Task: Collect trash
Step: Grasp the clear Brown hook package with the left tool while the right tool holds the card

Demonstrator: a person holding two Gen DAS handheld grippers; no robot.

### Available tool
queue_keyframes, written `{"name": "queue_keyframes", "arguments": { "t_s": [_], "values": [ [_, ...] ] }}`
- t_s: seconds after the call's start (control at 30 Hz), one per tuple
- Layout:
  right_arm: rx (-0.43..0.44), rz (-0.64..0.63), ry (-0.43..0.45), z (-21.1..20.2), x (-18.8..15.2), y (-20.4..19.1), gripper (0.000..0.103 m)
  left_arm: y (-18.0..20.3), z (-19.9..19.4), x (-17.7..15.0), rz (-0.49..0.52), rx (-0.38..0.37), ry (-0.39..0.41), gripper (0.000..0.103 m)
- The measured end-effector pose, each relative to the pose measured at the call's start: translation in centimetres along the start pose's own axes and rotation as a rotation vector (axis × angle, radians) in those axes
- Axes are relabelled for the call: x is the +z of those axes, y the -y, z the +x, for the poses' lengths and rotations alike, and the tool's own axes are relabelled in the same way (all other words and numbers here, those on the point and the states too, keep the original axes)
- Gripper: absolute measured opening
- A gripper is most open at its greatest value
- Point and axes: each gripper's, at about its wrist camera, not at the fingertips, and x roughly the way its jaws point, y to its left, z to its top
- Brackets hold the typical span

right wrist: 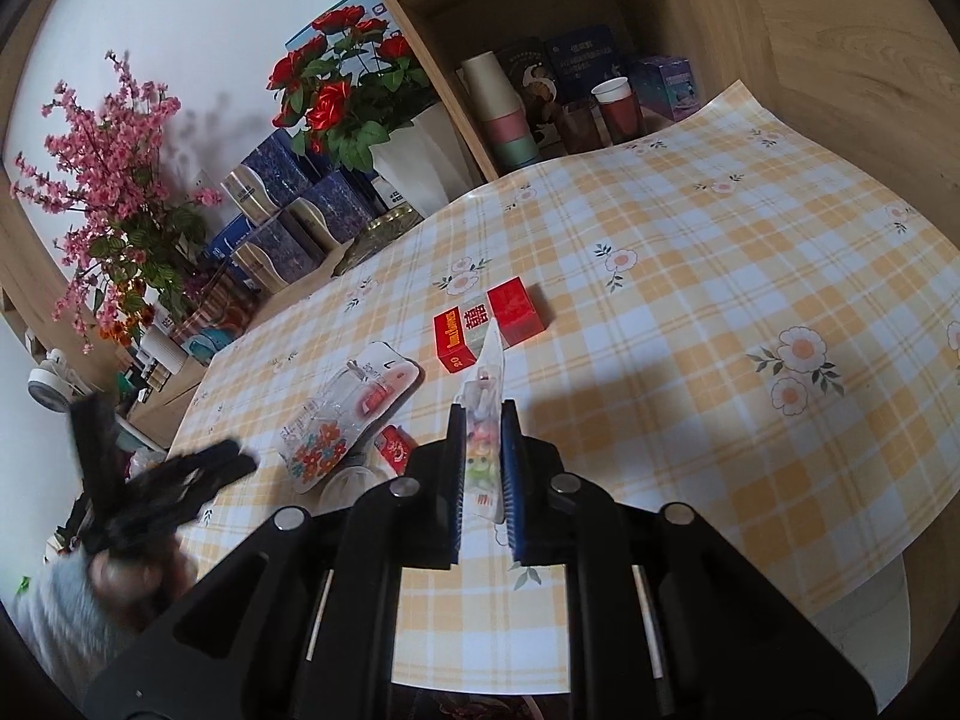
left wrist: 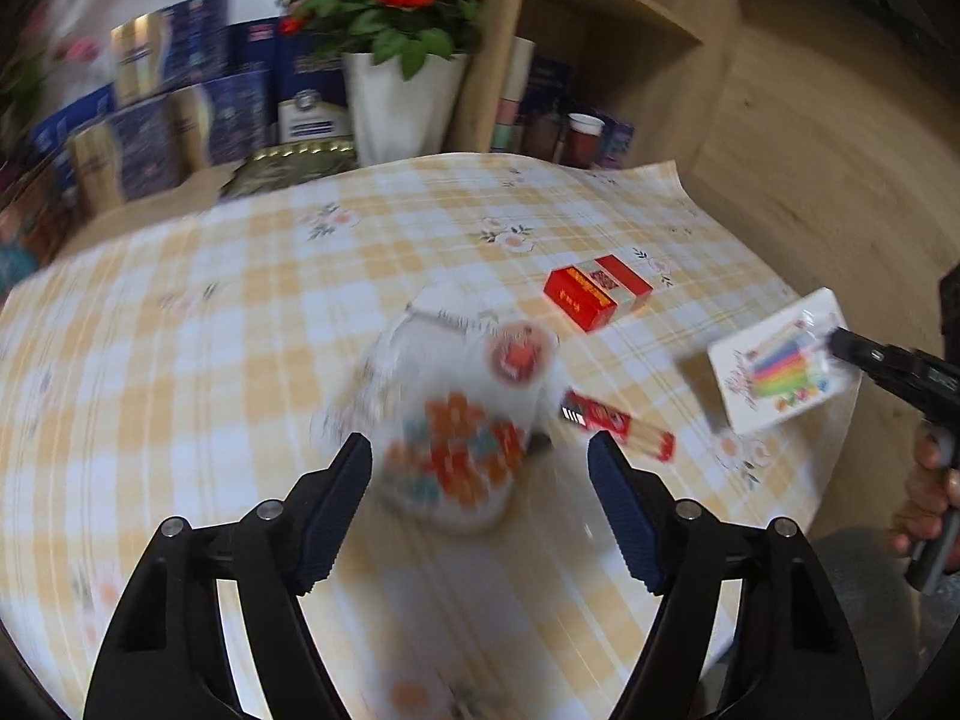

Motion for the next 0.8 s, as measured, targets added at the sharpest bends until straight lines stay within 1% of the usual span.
{"name": "queue_keyframes", "arguments": {
  "t_s": [0.03, 0.13, 0.23, 0.3, 0.33, 0.37, 0.47, 0.67, 0.7, 0.73, 0.8],
  "values": [
    [0.0, 0.004, 0.0, -0.1, 0.0, 0.2, 0.014, 0.0, 0.5, 0.5, 0.021, 0.008, -0.001, 0.072],
    [-0.006, 0.011, -0.005, -0.1, -0.1, 0.6, 0.015, -0.3, 3.2, 1.8, 0.1, 0.039, -0.045, 0.072],
    [-0.015, 0.021, -0.012, 0.2, 0.1, 1.1, 0.015, -0.7, 5.1, 2.2, 0.138, 0.047, -0.075, 0.071],
    [-0.017, 0.03, -0.013, 0.4, 0.1, 1.4, 0.015, -0.9, 6.0, 2.2, 0.145, 0.037, -0.093, 0.067],
    [-0.017, 0.031, -0.013, 0.4, 0.1, 1.4, 0.015, -1.1, 6.7, 2.3, 0.145, 0.034, -0.114, 0.061],
    [-0.018, 0.03, -0.012, 0.5, 0.2, 1.4, 0.015, -1.1, 7.1, 2.3, 0.138, 0.029, -0.128, 0.058],
    [-0.016, 0.022, -0.013, 0.6, 0.3, 1.3, 0.015, -1.6, 8.1, 2.2, 0.119, 0.01, -0.144, 0.057],
    [-0.015, 0.013, -0.027, 1.1, 0.1, 1.1, 0.015, -1.6, 8.9, 2.5, 0.127, 0.009, -0.141, 0.059],
    [-0.017, 0.01, -0.029, 1.2, 0.1, 1.0, 0.014, -1.6, 9.0, 2.5, 0.13, 0.01, -0.138, 0.063],
    [-0.018, 0.006, -0.03, 1.2, 0.0, 0.9, 0.015, -1.6, 9.0, 2.6, 0.135, 0.011, -0.137, 0.07],
    [-0.026, -0.002, -0.031, 1.2, 0.0, 0.8, 0.014, -1.4, 9.2, 2.6, 0.161, 0.009, -0.129, 0.072]
  ]
}}
